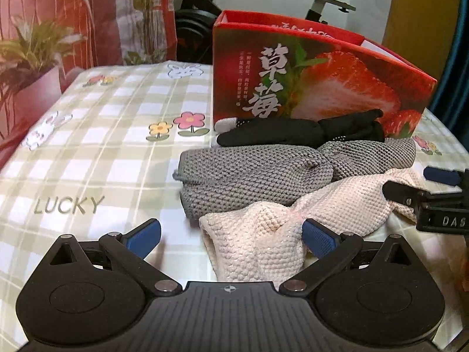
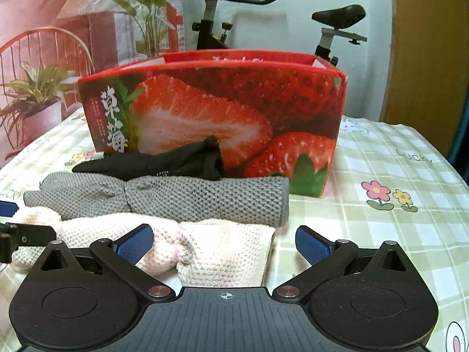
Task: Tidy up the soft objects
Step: 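Move both tools back to the white towel on the table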
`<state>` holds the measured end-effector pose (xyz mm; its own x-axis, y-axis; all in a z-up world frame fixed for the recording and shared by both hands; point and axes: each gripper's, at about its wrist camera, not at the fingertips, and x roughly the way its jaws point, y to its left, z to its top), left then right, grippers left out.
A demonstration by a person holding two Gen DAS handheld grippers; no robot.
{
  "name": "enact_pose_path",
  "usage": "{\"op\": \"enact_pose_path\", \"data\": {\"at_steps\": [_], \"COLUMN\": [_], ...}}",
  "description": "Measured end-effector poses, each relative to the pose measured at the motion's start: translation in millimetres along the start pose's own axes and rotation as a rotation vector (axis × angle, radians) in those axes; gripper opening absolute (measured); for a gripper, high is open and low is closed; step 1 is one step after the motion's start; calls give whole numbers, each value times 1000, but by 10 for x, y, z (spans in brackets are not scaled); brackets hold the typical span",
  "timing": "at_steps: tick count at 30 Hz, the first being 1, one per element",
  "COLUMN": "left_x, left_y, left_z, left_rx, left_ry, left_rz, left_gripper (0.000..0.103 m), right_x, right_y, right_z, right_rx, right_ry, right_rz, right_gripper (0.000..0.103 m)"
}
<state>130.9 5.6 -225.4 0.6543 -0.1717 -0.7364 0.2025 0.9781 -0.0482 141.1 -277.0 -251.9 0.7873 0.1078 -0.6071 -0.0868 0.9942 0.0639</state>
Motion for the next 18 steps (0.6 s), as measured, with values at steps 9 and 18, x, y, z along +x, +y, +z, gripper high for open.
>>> {"op": "enact_pose_path", "data": {"at_steps": [9,18], "left_x": [32,30], "left_y": [75,64], "left_z": [-116,-137], "left_rx": [-97,-90], "left_ry": [-27,-40], "left_rz": [-34,-31], "left_gripper": [103,103], "right_x": [35,128], "right_y": [9,-81], "right_z": [-24,-10], "right_rx": [-14,42], "right_ry": [14,54], "right_rz": [9,58], "right_gripper": [103,103]}}
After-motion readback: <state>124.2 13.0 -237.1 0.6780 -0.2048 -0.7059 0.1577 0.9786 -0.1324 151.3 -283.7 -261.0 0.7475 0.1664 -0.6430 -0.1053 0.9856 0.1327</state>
